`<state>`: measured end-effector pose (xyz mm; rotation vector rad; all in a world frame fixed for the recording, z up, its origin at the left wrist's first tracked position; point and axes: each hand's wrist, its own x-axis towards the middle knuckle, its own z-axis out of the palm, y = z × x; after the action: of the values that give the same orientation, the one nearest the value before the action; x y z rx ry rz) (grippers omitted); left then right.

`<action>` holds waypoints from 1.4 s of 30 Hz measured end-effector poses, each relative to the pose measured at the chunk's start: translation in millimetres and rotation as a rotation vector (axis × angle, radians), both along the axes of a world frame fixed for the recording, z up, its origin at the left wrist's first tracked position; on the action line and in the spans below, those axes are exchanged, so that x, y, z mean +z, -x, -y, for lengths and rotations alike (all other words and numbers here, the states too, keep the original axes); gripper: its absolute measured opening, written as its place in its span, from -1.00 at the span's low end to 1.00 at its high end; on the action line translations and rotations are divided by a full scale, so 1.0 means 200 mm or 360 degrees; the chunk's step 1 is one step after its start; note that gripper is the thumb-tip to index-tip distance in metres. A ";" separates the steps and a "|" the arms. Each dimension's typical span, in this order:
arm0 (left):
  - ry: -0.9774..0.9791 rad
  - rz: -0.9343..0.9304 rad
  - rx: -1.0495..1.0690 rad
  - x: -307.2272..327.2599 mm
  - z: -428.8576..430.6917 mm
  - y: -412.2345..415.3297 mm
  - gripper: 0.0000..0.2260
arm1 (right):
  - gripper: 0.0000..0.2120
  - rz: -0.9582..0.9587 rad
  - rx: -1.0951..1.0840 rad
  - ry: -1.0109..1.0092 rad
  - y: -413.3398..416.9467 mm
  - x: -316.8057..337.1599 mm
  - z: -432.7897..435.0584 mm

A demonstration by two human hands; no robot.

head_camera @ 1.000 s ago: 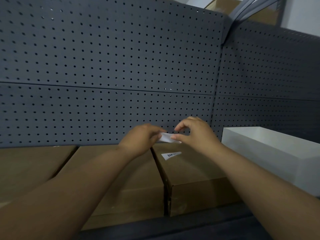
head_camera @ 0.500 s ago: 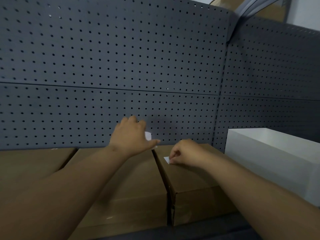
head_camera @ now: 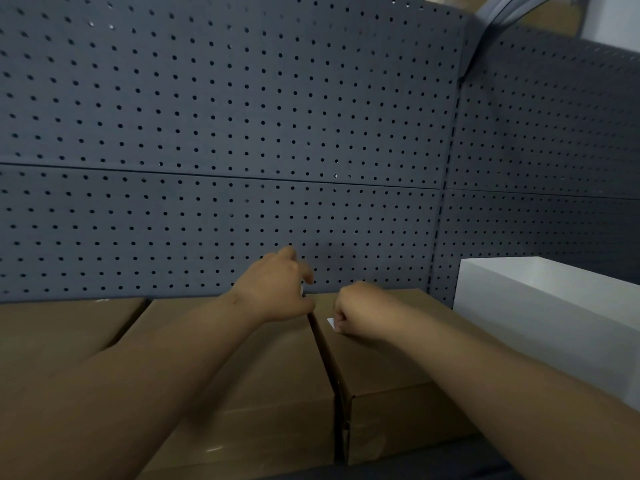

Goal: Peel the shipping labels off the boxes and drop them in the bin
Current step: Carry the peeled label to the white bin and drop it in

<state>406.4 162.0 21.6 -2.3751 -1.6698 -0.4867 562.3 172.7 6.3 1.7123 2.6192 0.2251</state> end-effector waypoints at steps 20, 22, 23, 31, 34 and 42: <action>0.0725 0.0246 -0.0177 -0.01 0.04 -0.05 -0.76 | -0.89 -0.0811 -0.0040 0.0272 -0.16 0.00 -0.09; 0.0755 0.0170 -0.0169 -0.01 0.04 -0.06 -0.63 | -0.80 -0.0644 0.0022 0.0227 -0.14 -0.01 -0.08; 0.0765 0.0127 -0.0170 -0.01 0.04 -0.06 -0.57 | -0.78 -0.0549 0.0026 0.0182 -0.12 -0.02 -0.07; 0.0981 0.0063 -0.0102 0.00 0.03 -0.09 -0.60 | -0.80 -0.0535 0.0010 0.0123 -0.10 -0.06 -0.08; 0.1104 0.0073 -0.0111 0.02 0.03 -0.09 -0.69 | -0.84 -0.0712 -0.0211 0.0130 -0.17 -0.01 -0.15; 0.1126 0.0003 -0.0046 0.03 0.03 -0.11 -0.67 | -0.86 -0.0962 -0.0080 0.0203 -0.23 0.12 -0.11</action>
<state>429.0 155.1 26.7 -2.8507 -2.0617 0.1400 608.7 195.1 29.7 2.0477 2.8693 -0.5342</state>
